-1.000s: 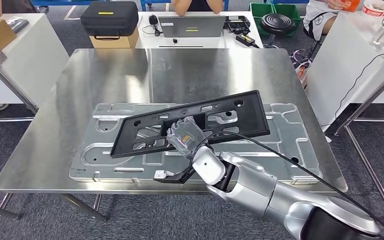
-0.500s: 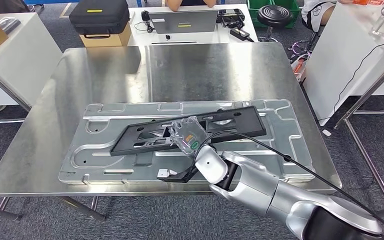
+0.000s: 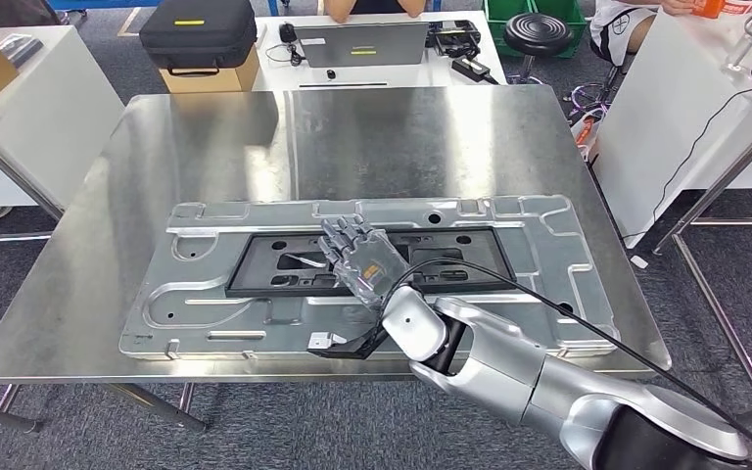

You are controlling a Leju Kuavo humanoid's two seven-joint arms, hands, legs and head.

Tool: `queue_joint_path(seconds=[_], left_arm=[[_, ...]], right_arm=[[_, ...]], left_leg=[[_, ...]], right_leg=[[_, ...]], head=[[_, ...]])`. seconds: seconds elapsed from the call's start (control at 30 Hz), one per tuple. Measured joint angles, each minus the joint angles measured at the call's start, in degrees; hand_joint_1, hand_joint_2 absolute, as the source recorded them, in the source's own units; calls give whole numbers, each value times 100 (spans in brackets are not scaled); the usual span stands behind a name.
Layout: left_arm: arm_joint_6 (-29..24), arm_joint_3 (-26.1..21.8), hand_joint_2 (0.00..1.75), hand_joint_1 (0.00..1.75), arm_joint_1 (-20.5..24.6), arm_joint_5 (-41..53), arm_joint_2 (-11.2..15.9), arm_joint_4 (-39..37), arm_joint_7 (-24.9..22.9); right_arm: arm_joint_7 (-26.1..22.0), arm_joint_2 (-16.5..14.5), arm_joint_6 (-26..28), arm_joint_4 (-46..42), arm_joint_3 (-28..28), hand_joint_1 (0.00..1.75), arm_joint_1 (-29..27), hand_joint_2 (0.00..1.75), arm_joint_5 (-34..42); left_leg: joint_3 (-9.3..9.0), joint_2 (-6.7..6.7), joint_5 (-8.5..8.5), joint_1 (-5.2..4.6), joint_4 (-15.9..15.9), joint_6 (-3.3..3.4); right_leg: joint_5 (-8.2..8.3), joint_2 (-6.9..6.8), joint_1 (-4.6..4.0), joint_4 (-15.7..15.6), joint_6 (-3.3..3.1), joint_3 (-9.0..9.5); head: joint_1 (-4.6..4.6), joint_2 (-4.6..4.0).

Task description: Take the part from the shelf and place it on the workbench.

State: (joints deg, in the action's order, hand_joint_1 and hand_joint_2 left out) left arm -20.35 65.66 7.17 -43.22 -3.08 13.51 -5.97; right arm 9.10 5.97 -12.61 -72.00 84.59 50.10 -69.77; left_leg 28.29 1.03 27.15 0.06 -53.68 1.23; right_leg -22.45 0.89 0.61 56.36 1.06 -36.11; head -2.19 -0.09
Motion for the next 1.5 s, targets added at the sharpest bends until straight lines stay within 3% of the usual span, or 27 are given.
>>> queue_joint_path(seconds=[0.33,0.5,0.6,0.67,0.73,0.77,0.8,0.83,0.9,0.93,1.0,1.1,1.17,1.23,1.27,1.3,1.33,1.37,1.43,1.5], left_arm=[[163,-4,0,0,-31,-169,0,0,239],[241,-9,0,0,-32,-191,0,0,317],[252,-10,0,0,-27,-192,-4,0,298],[258,-10,0,0,-25,-191,-10,0,287],[257,-11,0,0,-33,-191,-12,0,276],[256,-11,0,0,-37,-192,-13,0,270],[255,-11,0,0,-39,-192,-15,0,266],[255,-11,0,0,-40,-192,-16,0,262],[253,-11,0,0,-37,-192,-15,-1,261],[253,-11,0,0,-30,-191,-13,-1,261],[253,-11,0,0,-21,-191,-7,-3,260],[264,-11,0,0,-23,-190,-9,-4,257],[278,-11,0,0,-23,-190,-9,-3,256],[296,-11,0,0,-20,-191,-9,-4,255],[309,-11,0,0,-18,-191,-9,-3,249],[323,-11,0,0,-18,-191,-9,-4,235],[336,-11,0,0,-18,-190,-9,-4,217],[346,-11,0,0,-16,-186,-9,-3,199],[346,-11,0,0,5,-178,3,-6,181],[340,-11,0,0,38,-172,6,-11,181]], right_arm=[[8,3,2,0,-9,0,-8,0,23],[13,16,1,0,-21,0,-24,0,24],[16,23,0,-2,-48,0,-25,0,24],[20,34,-5,-4,-60,0,-21,0,24],[24,50,-18,-4,-59,0,-39,0,26],[26,61,-25,-4,-59,0,-56,0,27],[26,73,-30,-4,-59,0,-71,0,28],[26,84,-34,-4,-60,0,-77,0,28],[27,93,-37,-4,-61,0,-73,0,28],[27,93,-37,-7,-61,0,-71,0,30],[30,97,-38,-18,-62,0,-66,0,39],[36,97,-39,-33,-66,0,-62,0,50],[40,96,-39,-40,-67,0,-58,0,55],[44,96,-40,-44,-67,0,-59,0,65],[45,97,-43,-44,-67,0,-61,0,71],[44,98,-48,-44,-66,0,-64,0,76],[44,99,-52,-44,-66,0,-65,0,80],[44,100,-55,-45,-66,0,-65,0,82],[44,96,-57,-47,-70,0,-61,0,83],[44,98,-57,-51,-75,0,-58,0,83]], left_leg=[[-2,0,0,0,0,0],[30,-1,15,-17,-61,56],[-50,-18,-106,25,90,114],[-129,-44,-225,84,224,151],[-132,-56,-253,101,244,167],[-130,-58,-252,116,239,163],[-129,-59,-248,138,231,152],[-128,-59,-238,167,216,126],[-109,-55,-187,231,143,27],[-74,-52,-153,244,85,-39],[8,-38,-108,232,-29,-143],[124,-38,-64,246,-147,-217],[298,-58,234,249,-533,-223],[601,-67,708,215,-1325,-200],[724,-67,874,192,-1689,-178],[761,-67,934,166,-1875,-143],[691,-67,886,131,-1837,-88],[516,-66,751,84,-1578,-11],[0,-84,490,-44,-726,211],[-275,-118,343,-155,-196,338]], right_leg=[[0,0,0,0,0,1],[36,-3,35,-21,47,1],[21,-9,23,-37,111,26],[-238,-23,14,301,166,-95],[-613,-30,41,1038,225,-384],[-705,-33,64,1341,255,-504],[-688,-38,90,1455,290,-538],[-566,-47,119,1329,330,-459],[-250,-71,179,598,432,-61],[-138,-56,191,307,444,101],[-129,-12,197,104,377,182],[-134,11,185,169,171,42],[-83,1,173,169,67,-34],[-22,-14,131,169,-13,-113],[11,-22,97,169,-41,-157],[47,-27,58,169,-63,-199],[87,-28,16,169,-78,-243],[131,-27,-26,168,-91,-286],[226,-32,-81,162,-102,-359],[327,-52,-58,125,-68,-373]], head=[[0,0],[-2,0],[1,0],[12,0],[20,0],[21,0],[22,0],[22,0],[23,0],[32,0],[48,0],[40,0],[30,0],[19,0],[16,0],[14,0],[13,0],[13,0],[26,1],[42,1]])
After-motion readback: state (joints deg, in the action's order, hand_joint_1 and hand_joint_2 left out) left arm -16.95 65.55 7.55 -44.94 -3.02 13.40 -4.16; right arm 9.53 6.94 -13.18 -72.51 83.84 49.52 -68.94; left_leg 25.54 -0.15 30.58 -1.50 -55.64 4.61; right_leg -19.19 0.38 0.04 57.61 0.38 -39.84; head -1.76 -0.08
